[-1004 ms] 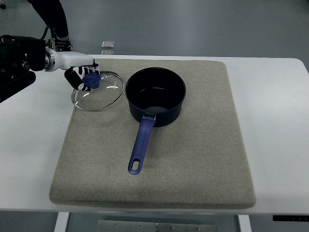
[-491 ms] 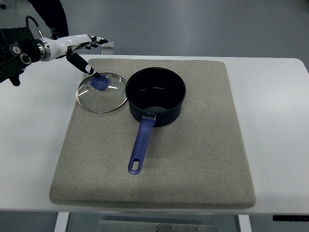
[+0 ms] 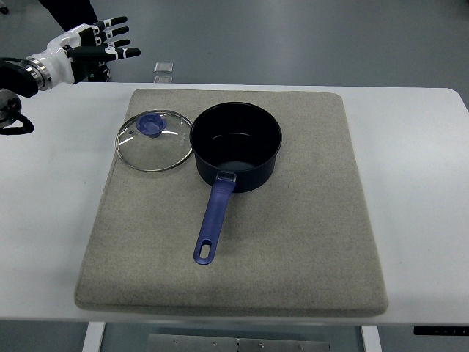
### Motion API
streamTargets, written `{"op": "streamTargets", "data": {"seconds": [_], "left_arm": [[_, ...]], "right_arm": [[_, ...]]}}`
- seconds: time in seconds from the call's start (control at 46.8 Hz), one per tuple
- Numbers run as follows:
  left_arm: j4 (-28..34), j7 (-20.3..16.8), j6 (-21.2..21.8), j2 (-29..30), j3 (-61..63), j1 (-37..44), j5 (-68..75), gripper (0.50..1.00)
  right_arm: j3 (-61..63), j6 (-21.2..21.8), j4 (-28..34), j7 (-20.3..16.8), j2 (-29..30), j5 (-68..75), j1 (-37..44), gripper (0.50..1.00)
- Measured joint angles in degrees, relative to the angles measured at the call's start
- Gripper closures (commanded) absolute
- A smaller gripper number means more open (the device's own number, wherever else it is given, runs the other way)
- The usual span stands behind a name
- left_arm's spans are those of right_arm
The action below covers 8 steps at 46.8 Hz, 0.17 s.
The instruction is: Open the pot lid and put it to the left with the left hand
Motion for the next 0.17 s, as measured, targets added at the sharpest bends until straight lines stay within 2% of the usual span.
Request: {"op": "streamTargets", "data": {"seconds": [0.171], "left_arm": [[1.59,0.01,-2.61,0.49,-10.39,5.62,-0.65,0.508]], "right_arm": [[0.00,0.03,0.75,0.04,0.00,-0.22,-0.16,0.583]]}}
